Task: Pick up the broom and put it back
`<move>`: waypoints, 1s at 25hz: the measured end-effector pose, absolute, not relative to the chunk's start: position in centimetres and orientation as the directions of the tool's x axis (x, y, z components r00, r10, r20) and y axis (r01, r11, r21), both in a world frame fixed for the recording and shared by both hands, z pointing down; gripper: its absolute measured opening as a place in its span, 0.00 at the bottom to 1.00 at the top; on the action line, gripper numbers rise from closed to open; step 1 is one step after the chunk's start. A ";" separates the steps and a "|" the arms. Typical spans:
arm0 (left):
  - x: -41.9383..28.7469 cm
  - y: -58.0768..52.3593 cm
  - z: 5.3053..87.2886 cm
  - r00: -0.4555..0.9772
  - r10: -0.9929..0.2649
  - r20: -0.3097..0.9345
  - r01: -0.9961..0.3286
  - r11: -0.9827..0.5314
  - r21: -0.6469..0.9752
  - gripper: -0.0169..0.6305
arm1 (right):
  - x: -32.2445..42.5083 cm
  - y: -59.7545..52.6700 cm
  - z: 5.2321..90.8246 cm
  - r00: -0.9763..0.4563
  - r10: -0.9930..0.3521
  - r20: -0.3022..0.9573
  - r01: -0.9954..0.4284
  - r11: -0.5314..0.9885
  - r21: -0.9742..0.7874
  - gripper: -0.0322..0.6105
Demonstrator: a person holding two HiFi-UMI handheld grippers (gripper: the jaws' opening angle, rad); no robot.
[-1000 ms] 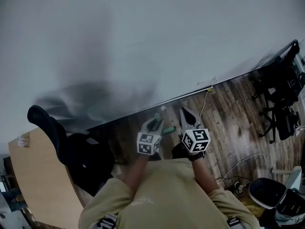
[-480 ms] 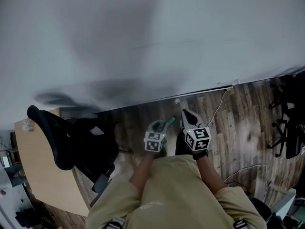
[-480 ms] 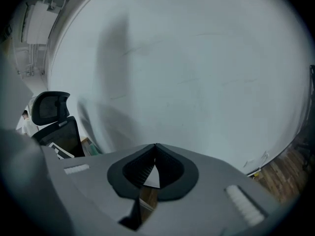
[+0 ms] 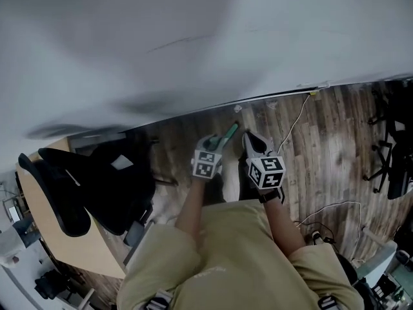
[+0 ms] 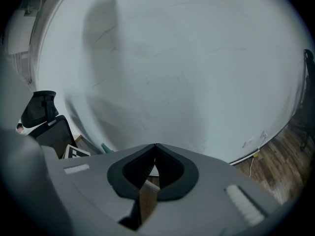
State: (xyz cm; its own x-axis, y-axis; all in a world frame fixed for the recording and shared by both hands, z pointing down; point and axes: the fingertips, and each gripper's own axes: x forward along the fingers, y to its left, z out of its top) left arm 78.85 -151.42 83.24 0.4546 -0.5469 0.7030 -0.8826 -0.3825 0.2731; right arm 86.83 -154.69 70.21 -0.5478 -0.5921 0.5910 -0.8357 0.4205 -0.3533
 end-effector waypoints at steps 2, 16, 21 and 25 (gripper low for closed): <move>79.0 -152.2 84.5 0.473 -0.525 0.708 -0.869 -0.412 0.274 0.16 | 87.6 -154.7 71.3 -0.536 -0.588 0.606 -0.844 0.392 -0.366 0.06; 82.1 -156.8 92.6 0.590 -0.290 0.754 -0.652 -0.722 0.232 0.17 | 89.7 -154.1 76.9 -0.512 -0.548 0.661 -0.858 0.309 -0.410 0.06; 80.9 -159.5 95.1 0.567 -0.318 0.760 -0.704 -0.666 0.246 0.17 | 90.1 -153.6 78.3 -0.499 -0.541 0.676 -0.866 0.280 -0.414 0.06; 79.4 -162.9 94.9 0.525 -0.421 0.740 -0.800 -0.540 0.260 0.18 | 90.2 -153.6 79.0 -0.498 -0.535 0.683 -0.866 0.276 -0.417 0.06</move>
State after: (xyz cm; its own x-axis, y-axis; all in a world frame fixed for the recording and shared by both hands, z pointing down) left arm 79.45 -162.85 94.86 0.5249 -0.4210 0.7397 -0.8001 -0.5405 0.2602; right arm 90.25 -153.58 78.99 -0.4982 -0.5347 0.6826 -0.8664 0.2755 -0.4165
